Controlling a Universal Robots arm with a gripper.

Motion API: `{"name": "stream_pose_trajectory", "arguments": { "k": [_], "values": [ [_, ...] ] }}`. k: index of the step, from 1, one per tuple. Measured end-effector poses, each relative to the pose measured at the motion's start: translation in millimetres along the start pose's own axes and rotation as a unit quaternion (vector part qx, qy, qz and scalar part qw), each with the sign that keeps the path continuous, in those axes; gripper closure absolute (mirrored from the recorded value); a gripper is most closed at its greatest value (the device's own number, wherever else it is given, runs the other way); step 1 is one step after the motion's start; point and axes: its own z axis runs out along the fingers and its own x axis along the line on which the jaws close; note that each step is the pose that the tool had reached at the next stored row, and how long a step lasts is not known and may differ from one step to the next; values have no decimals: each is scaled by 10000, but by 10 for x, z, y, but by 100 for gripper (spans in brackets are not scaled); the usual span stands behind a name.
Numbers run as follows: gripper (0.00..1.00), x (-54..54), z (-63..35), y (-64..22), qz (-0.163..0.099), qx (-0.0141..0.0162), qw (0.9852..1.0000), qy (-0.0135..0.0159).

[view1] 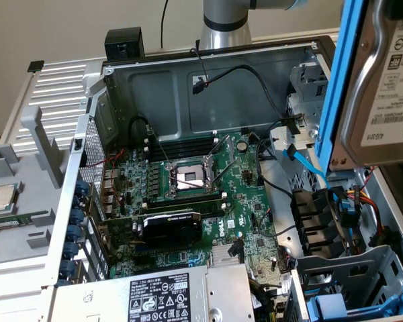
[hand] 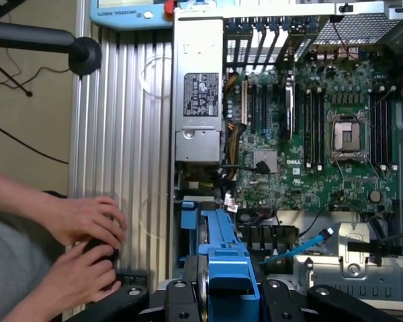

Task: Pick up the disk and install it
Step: 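Pick up the disk, then insert the disk into the insertion slot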

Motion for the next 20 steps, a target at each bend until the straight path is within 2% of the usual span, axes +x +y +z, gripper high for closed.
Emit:
{"name": "stream_pose_trajectory", "arguments": {
  "k": [4, 9, 16, 20],
  "values": [
    [63, 87, 30, -17, 7, 6, 10000, -39],
    [63, 149, 77, -30, 15, 9, 10000, -66],
    [63, 205, 175, -71, 35, 7, 9999, -159],
    [63, 206, 176, -72, 36, 7, 9999, -162]
  ]
}}
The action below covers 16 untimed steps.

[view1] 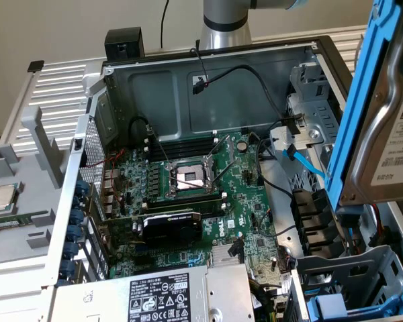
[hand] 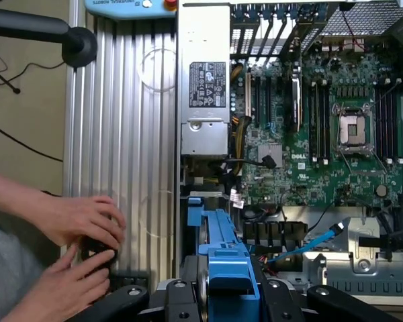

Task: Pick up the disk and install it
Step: 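Insert the disk into the insertion slot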

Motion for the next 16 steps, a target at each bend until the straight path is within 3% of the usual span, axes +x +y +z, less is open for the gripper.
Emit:
{"name": "stream_pose_trajectory", "arguments": {
  "k": [10, 16],
  "values": [
    [63, 0, 12, -1, -1, 2, 10000, 0],
    [63, 1, 24, -7, -2, 1, 10000, -14]
  ]
}}
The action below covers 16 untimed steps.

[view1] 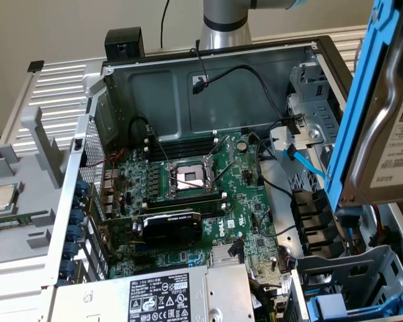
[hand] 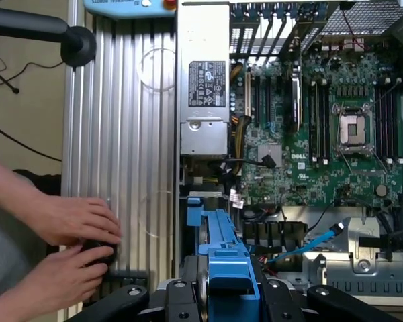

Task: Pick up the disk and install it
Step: 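Insert the disk into the insertion slot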

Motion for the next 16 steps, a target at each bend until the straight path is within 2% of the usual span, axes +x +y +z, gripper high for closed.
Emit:
{"name": "stream_pose_trajectory", "arguments": {
  "k": [16],
  "values": [
    [63, -7, 35, -2, 0, 0, 10000, -5]
  ]
}}
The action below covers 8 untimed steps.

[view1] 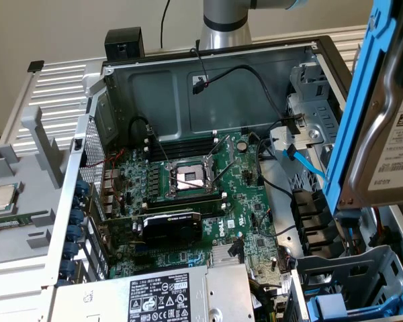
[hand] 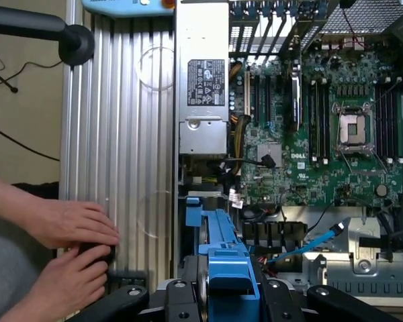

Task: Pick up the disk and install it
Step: 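Insert the disk into the insertion slot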

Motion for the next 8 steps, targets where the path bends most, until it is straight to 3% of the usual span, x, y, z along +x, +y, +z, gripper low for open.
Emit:
{"name": "stream_pose_trajectory", "arguments": {
  "k": [8],
  "values": [
    [63, 39, 54, -3, 11, 0, 10000, -2]
  ]
}}
